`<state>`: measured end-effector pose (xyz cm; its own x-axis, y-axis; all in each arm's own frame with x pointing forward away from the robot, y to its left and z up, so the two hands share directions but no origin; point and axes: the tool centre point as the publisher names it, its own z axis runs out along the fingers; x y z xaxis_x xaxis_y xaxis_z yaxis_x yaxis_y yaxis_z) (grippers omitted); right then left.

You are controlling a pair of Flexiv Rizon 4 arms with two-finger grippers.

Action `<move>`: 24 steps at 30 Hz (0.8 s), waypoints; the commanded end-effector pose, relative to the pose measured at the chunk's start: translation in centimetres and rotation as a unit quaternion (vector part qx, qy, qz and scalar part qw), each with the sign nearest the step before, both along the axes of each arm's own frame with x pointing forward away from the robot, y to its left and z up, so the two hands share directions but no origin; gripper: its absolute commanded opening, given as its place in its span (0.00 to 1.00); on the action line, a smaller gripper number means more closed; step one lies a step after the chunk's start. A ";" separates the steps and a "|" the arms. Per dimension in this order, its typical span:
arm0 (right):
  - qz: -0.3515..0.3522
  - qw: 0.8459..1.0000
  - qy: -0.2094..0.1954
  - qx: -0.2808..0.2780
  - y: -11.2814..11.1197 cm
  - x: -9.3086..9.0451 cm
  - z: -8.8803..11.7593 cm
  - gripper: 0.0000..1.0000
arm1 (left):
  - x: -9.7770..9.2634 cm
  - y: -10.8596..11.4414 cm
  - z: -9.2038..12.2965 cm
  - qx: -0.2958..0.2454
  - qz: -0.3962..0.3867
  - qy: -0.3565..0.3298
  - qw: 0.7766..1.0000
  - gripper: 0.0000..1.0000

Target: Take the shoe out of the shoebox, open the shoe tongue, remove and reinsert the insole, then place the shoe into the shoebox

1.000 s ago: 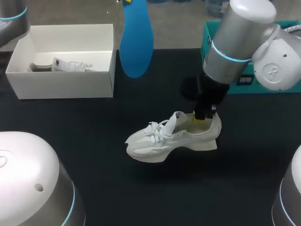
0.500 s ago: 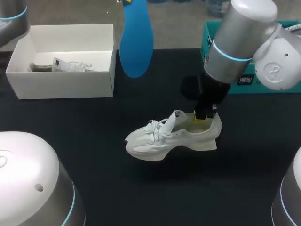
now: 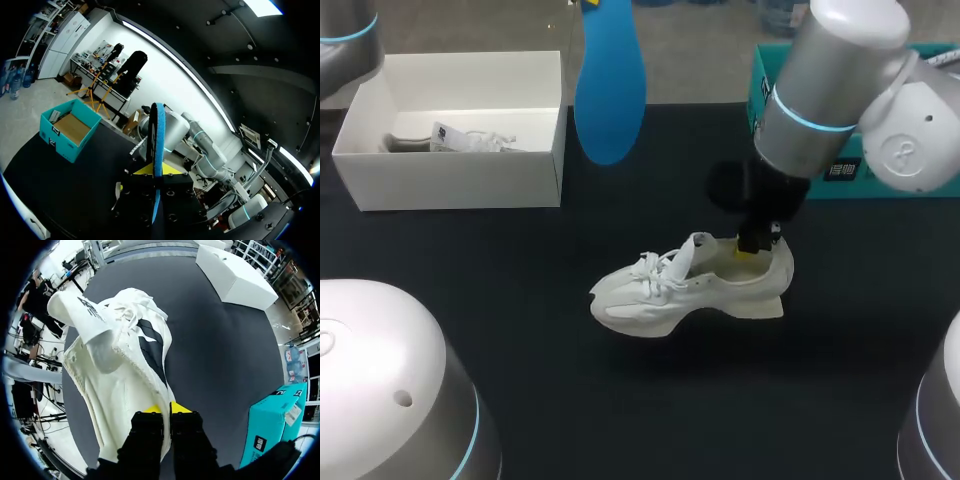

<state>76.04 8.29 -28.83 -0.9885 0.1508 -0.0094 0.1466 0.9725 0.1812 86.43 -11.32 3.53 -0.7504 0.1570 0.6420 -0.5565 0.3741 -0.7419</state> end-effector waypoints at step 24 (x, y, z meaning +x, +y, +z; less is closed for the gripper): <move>-0.367 0.928 0.057 -0.030 0.3 -3.9 -2.9 0.00 | 0.0 0.0 0.0 0.000 0.000 0.000 1.000 0.00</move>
